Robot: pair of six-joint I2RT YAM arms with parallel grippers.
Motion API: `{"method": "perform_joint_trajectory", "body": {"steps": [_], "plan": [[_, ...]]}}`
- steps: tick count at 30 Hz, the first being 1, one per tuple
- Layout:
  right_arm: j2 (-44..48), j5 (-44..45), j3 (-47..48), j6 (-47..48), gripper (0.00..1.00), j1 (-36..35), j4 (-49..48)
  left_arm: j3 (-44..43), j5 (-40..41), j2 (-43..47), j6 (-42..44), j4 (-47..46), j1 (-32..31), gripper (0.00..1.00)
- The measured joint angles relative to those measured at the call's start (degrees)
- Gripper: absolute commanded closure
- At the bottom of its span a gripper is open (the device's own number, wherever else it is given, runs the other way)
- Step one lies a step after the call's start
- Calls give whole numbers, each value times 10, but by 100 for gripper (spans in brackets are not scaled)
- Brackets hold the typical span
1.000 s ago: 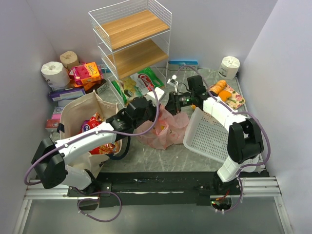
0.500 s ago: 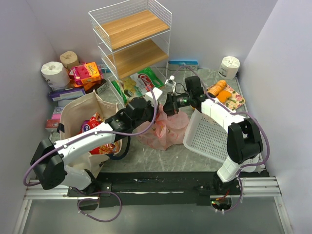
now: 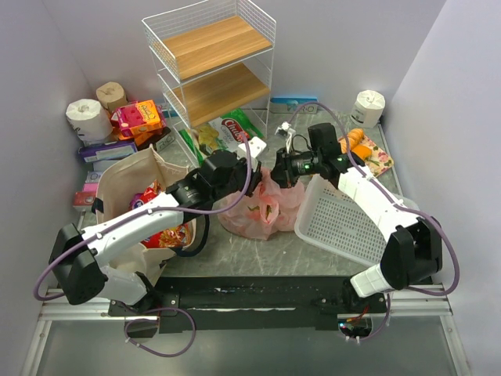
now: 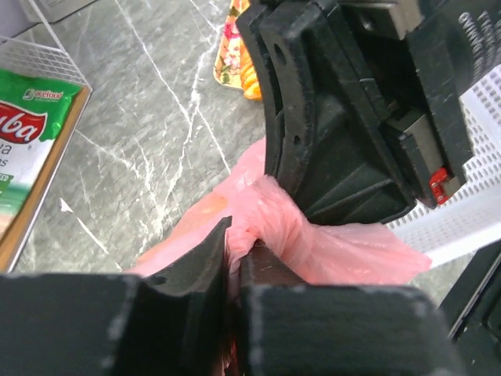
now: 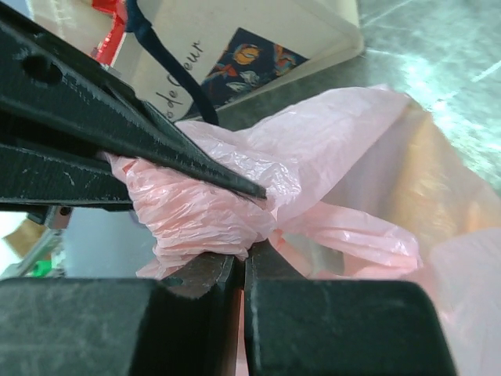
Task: Place the mixed food into the grocery bags and tie them
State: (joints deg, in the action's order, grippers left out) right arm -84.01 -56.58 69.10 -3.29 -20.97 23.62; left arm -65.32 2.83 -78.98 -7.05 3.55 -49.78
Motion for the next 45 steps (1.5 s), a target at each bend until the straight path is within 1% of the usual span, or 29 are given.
{"method": "perform_joint_trajectory", "body": {"steps": [2,3,4,5,7,8,10,13,16,19,20,22,23,28,32,35,38,41,43,45], "plan": [[10,18,2,10,100,0,18,-8,-4,0,10,14,0,55],[12,25,3,16,100,0,30,-11,-3,0,15,24,1,38],[12,31,5,22,100,1,40,-14,-2,0,18,34,3,30],[12,35,7,26,100,1,50,-16,-1,0,22,43,7,20],[12,37,9,34,100,2,69,-20,0,4,20,63,15,16],[11,36,10,34,100,2,73,-20,0,8,23,68,19,9],[11,33,11,34,100,2,75,-22,-4,20,21,85,27,7],[10,27,11,31,100,2,74,-24,-20,55,18,115,42,9],[8,18,11,24,100,2,73,-33,-49,86,11,138,61,21],[4,14,12,21,100,2,74,-42,-94,102,-4,148,82,26],[3,14,12,19,100,2,74,-44,-112,102,-10,148,88,31],[2,14,13,18,100,2,75,-47,-143,97,-25,149,95,36],[2,14,13,17,100,2,75,-47,-157,93,-31,148,96,41],[2,14,14,14,100,2,74,-54,-221,57,-56,150,96,53],[2,14,14,9,100,2,73,-54,-242,49,-75,154,96,65],[1,14,14,5,100,2,73,-54,-250,50,-89,154,96,69],[-3,14,15,1,100,2,73,-53,-256,50,-101,154,96,69],[-8,14,16,1,100,2,73,-53,-259,50,-111,154,96,73],[-9,14,17,0,100,2,73,-53,-258,50,-115,154,94,67],[-9,13,18,-1,100,2,73,-53,-250,50,-117,155,92,65]]}}
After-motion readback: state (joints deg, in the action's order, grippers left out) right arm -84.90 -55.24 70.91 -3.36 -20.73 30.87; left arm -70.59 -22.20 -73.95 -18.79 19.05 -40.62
